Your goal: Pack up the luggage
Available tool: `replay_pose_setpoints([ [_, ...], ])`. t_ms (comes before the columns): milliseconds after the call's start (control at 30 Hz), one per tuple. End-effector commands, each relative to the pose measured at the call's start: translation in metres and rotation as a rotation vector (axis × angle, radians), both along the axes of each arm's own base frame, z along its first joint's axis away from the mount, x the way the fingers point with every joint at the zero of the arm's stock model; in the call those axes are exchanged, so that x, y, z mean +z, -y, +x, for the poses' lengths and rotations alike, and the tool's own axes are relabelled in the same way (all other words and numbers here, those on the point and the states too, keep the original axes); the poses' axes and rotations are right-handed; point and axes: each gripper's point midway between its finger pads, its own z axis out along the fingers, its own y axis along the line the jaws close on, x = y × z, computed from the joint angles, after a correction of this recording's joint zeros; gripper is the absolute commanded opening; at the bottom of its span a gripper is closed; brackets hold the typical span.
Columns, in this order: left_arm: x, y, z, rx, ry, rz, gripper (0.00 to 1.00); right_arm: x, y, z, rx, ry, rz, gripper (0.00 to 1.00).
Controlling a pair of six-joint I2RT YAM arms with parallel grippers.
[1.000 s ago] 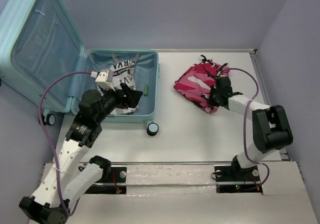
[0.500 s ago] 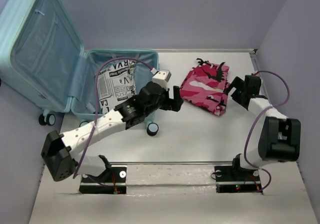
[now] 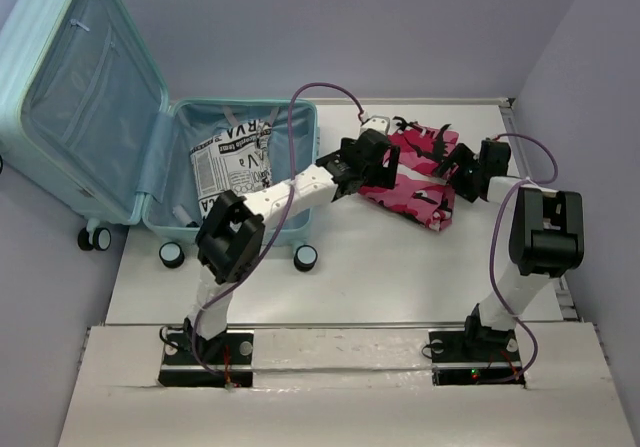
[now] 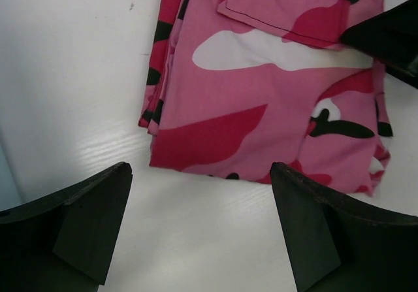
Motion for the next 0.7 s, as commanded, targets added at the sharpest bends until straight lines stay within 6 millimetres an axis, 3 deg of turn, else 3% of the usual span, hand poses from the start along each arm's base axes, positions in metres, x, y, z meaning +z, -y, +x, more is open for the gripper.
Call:
replay_pose_setpoints([
  [0,-0.006,-0.003,0.033,0.008,-0.040,0.037,0.99,-0.010,-0.011,0.010,0.021,-0.009,0.070,0.94],
  [167,-0.035,0.001,0.049,-0.001,-0.106,0.086,0.99,-0.014,-0.011,0.018,0.011,-0.010,0.083,0.94],
  [367,-0.079,0.016,0.061,-0.050,-0.237,0.015,0.99,-0.018,-0.004,0.025,-0.011,-0.014,0.075,0.94],
  [467,-0.099,0.027,0.053,-0.102,-0.310,-0.031,0.99,-0.019,-0.004,0.026,-0.003,-0.015,0.075,0.89],
  [500,-0.108,0.029,0.046,-0.123,-0.343,-0.041,0.99,-0.018,-0.005,0.028,0.004,-0.011,0.076,0.82],
  [667,-0.119,0.045,0.029,-0.193,-0.411,-0.143,0.99,-0.014,-0.016,0.031,0.058,-0.002,0.124,0.64],
])
